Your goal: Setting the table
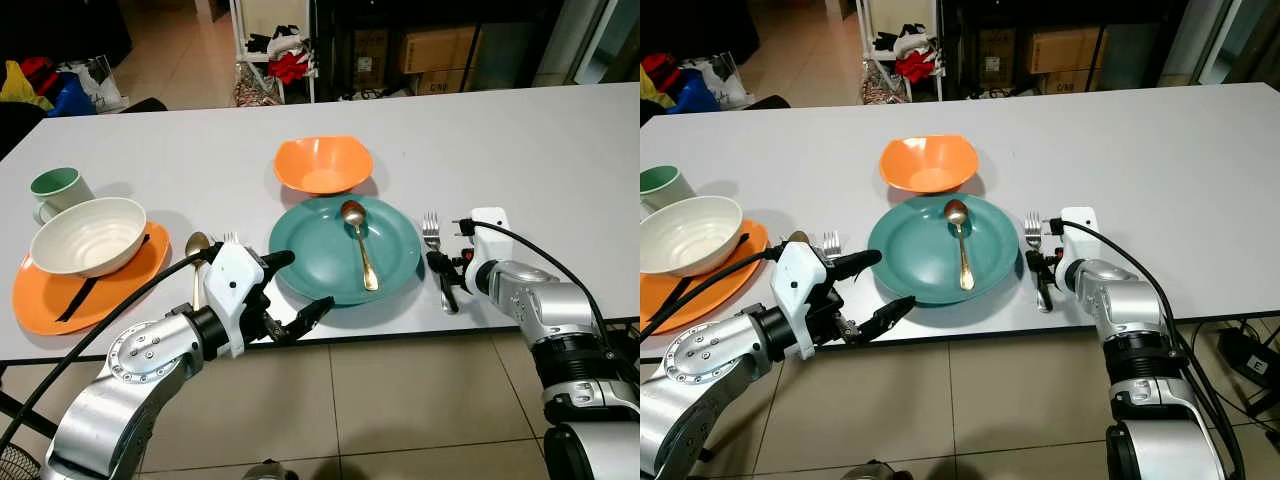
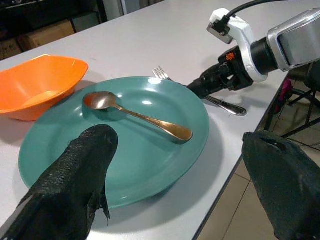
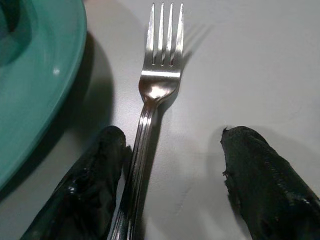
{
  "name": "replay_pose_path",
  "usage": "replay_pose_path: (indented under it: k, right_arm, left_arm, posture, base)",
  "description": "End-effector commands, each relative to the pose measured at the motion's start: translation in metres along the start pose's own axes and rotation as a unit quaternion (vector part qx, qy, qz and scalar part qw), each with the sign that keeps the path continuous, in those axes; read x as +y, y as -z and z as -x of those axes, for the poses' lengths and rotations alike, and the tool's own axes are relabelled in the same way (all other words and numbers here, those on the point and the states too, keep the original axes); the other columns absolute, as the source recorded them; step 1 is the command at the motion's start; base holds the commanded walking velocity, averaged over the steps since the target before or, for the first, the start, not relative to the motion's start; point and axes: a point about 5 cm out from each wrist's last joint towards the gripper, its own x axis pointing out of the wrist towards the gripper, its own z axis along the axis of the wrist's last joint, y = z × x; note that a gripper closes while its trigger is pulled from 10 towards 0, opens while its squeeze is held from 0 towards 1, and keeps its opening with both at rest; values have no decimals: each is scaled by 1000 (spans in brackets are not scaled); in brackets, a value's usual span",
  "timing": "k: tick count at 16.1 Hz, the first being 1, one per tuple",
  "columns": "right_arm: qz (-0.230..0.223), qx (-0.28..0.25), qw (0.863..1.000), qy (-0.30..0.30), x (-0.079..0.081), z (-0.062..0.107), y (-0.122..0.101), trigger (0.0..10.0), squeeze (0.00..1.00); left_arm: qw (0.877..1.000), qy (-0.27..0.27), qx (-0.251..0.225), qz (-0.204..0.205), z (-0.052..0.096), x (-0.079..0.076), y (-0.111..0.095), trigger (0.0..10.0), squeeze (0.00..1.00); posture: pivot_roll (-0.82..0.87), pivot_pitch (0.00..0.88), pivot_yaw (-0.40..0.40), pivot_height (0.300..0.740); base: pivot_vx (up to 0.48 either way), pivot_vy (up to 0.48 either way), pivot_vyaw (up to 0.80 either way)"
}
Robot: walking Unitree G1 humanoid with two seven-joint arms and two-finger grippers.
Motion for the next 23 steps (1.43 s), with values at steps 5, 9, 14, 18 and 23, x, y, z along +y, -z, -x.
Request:
replay_pose_path:
  k: [5, 9, 14, 18, 23]
  right_arm:
    - [-11, 7, 1000, 5, 1, -3, 2, 0, 0]
    - [-16, 8, 1000, 6, 2, -3, 3, 0, 0]
    - [-24, 3, 1000, 16, 0, -3, 1, 0, 0]
    - [-31, -7, 999, 24, 0, -1, -1, 0, 0]
    - [-35, -30, 998, 37, -2, 3, -10, 0, 0]
  left_arm:
    - [1000, 4, 13, -1, 1, 0, 2, 10000, 0]
    - [999, 0, 32, 1, 2, 1, 8, 10000, 0]
    - [999, -18, 30, -7, 2, 6, 8, 10000, 0]
    - [998, -54, 24, -14, 0, 13, 6, 10000, 0]
    - [997, -69, 17, -21, -3, 15, 3, 10000, 0]
  posture:
    - [108, 0, 98, 740]
    - [108, 0, 95, 740]
    - [108, 0, 95, 740]
    - [106, 0, 96, 740]
    - [98, 0, 97, 740]
  base:
    - [0, 0, 0]
    - [0, 0, 0]
    - [0, 0, 0]
    - [0, 0, 0]
    - [0, 0, 0]
